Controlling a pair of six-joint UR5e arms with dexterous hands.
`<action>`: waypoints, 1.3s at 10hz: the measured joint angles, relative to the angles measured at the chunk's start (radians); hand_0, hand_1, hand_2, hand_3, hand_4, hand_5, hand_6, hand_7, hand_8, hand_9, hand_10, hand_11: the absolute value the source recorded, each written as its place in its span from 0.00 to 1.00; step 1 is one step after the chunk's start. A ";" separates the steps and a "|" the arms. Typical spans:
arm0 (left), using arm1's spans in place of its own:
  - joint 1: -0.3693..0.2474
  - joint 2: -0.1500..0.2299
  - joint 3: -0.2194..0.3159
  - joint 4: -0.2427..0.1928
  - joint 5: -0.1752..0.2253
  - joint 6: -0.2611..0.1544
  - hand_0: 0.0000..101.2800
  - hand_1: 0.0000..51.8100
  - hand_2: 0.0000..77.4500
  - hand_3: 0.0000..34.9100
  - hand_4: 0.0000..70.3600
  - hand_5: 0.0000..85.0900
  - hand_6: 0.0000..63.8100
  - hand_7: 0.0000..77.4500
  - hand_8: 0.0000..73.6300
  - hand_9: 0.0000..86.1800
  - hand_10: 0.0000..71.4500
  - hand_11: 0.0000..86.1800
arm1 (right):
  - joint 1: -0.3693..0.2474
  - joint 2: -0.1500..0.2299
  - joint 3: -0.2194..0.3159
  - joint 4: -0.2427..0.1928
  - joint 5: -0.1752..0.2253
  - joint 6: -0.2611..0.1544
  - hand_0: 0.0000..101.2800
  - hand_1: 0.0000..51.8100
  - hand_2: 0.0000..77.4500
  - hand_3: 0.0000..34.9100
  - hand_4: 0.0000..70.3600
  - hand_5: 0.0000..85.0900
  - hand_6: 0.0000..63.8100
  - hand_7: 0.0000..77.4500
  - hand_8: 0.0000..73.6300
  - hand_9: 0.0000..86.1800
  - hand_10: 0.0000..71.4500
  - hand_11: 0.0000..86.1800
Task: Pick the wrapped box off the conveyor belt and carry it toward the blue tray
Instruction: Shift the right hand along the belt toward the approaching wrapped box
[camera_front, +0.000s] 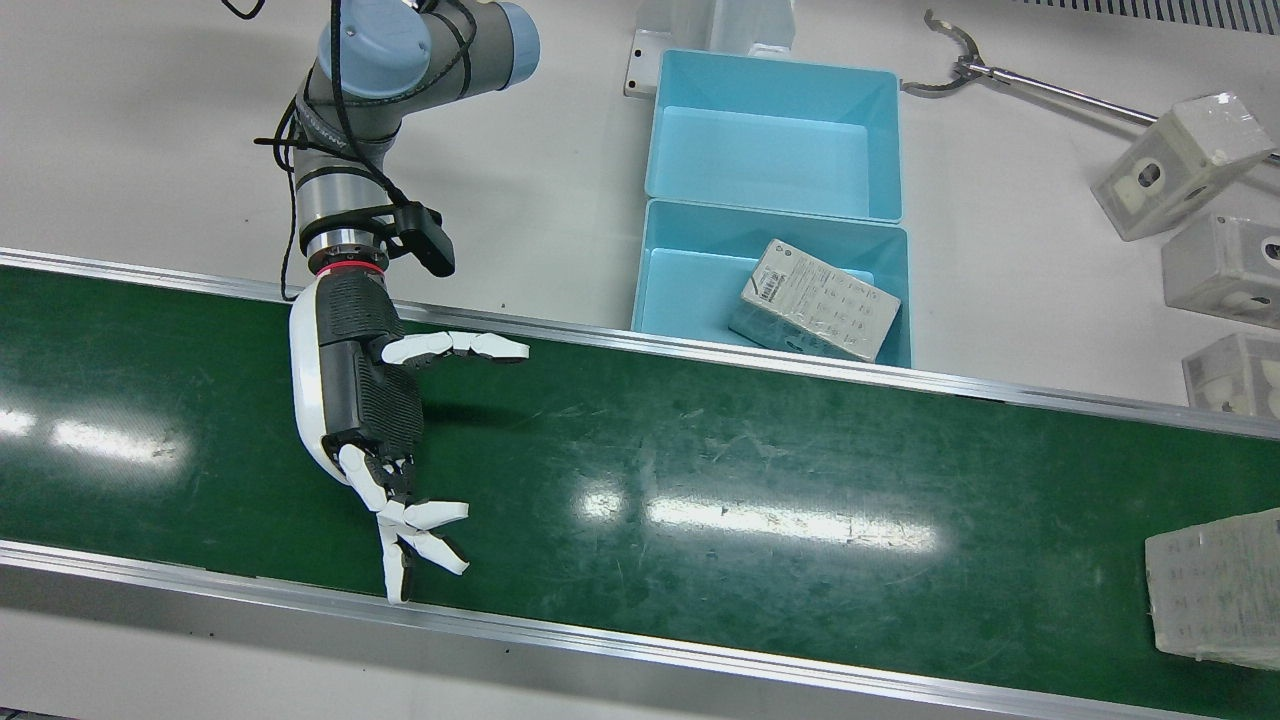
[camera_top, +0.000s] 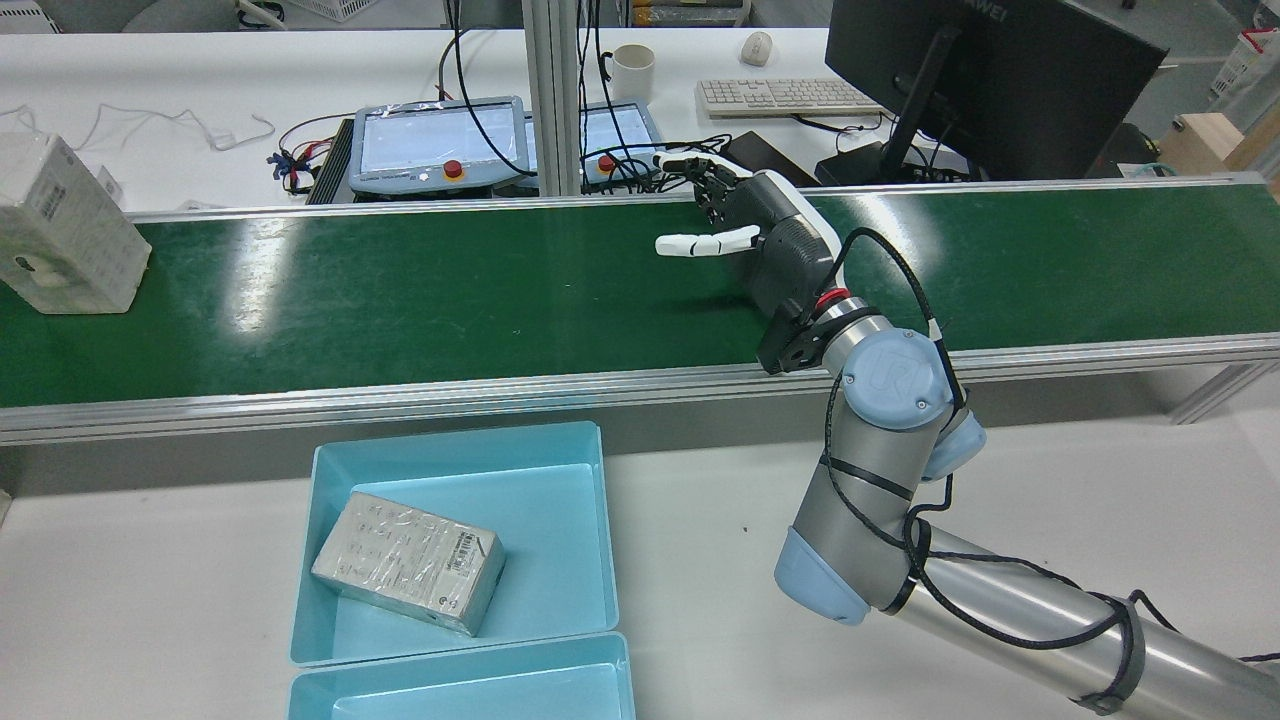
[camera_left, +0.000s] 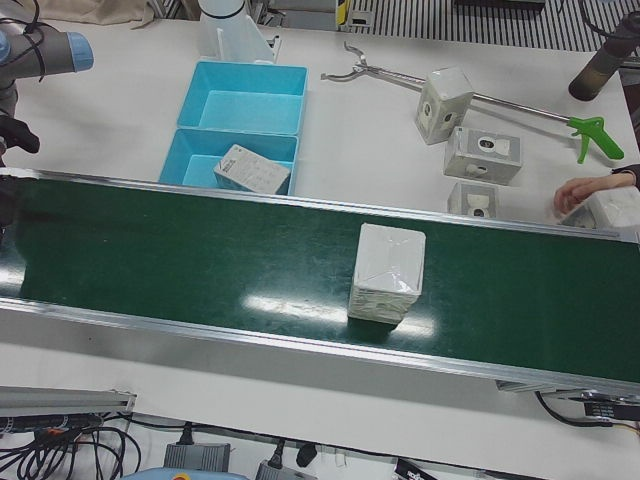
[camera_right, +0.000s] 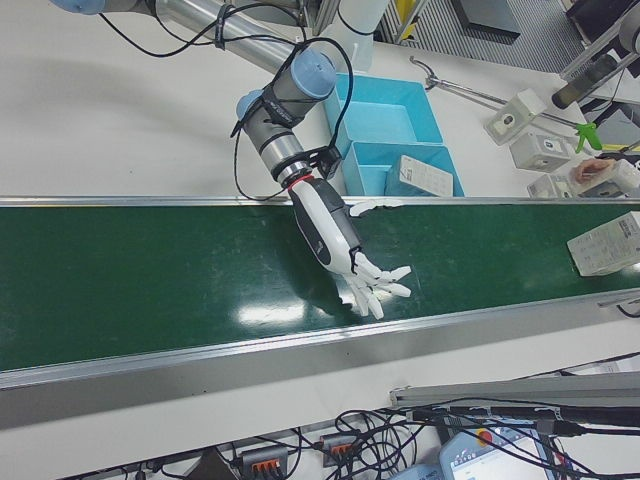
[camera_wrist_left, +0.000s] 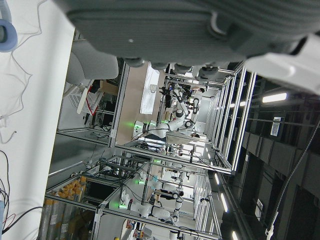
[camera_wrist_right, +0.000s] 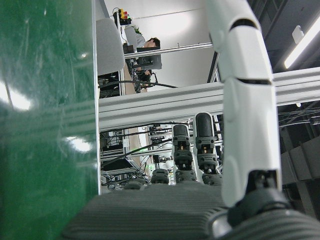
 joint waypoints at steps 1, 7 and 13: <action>0.000 0.000 0.000 0.000 0.000 0.000 0.00 0.00 0.01 0.00 0.00 0.01 0.01 0.00 0.01 0.01 0.01 0.01 | 0.002 0.000 0.001 0.000 0.000 0.001 0.49 0.33 0.20 0.00 0.23 0.38 0.15 0.15 0.02 0.04 0.00 0.01; 0.000 0.000 0.000 0.000 0.000 0.000 0.00 0.00 0.01 0.00 0.00 0.01 0.01 0.00 0.01 0.01 0.01 0.01 | -0.008 0.028 0.033 -0.075 -0.003 0.008 0.52 0.38 0.29 0.00 0.32 0.46 0.18 0.23 0.04 0.07 0.00 0.01; 0.000 0.000 0.000 0.000 0.000 0.000 0.00 0.00 0.01 0.00 0.00 0.01 0.01 0.00 0.01 0.00 0.01 0.01 | -0.006 0.118 0.002 -0.163 0.015 -0.002 0.50 0.35 0.23 0.00 0.24 0.39 0.15 0.13 0.02 0.06 0.00 0.01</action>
